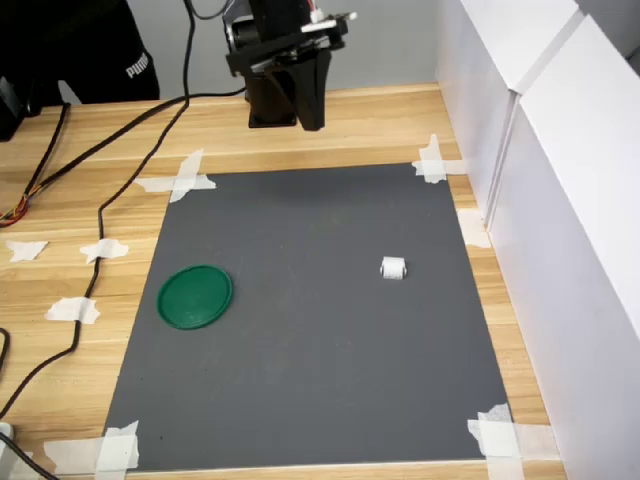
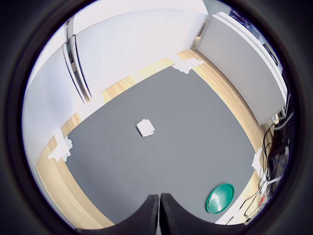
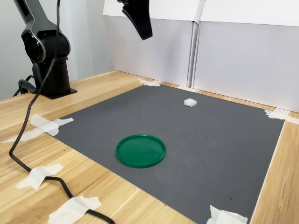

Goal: Grasp a white terminal and put it on the green lid.

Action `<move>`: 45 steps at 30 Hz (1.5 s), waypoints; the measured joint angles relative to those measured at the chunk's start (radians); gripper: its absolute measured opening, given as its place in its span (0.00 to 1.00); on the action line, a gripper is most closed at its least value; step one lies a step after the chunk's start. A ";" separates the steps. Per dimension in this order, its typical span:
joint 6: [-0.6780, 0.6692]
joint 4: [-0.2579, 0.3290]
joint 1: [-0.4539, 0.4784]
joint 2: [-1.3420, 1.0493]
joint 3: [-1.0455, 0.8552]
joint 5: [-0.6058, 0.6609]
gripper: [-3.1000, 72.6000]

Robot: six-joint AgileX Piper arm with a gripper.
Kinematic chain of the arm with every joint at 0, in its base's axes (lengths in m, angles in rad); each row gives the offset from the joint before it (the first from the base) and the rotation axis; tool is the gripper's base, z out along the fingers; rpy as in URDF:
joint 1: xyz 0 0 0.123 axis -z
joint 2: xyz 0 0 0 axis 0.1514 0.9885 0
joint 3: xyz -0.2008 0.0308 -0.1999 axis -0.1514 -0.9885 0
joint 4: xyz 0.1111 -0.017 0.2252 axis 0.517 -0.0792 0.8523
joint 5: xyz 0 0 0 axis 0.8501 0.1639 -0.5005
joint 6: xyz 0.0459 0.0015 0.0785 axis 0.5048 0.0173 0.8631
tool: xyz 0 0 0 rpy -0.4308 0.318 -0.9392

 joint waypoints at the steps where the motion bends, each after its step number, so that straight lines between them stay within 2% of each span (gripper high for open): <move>1: -0.003 -0.005 -0.014 0.024 0.017 0.005 0.05; 4: -0.016 -0.022 -0.055 0.093 0.068 0.022 0.12; 7: -0.021 -0.054 -0.104 0.162 0.108 0.032 0.28; 10: -0.012 -0.102 -0.150 0.210 0.132 0.035 0.49; 14: 0.006 -0.111 -0.178 0.249 0.156 -0.005 0.80; 17: 0.008 -0.109 -0.179 0.270 0.180 -0.020 0.94; 21: 0.046 -0.104 -0.179 0.300 0.199 -0.029 0.98; 29: 0.150 -0.030 -0.179 0.372 0.242 -0.029 0.99; 45: 0.181 -0.048 -0.179 0.524 0.256 -0.070 0.99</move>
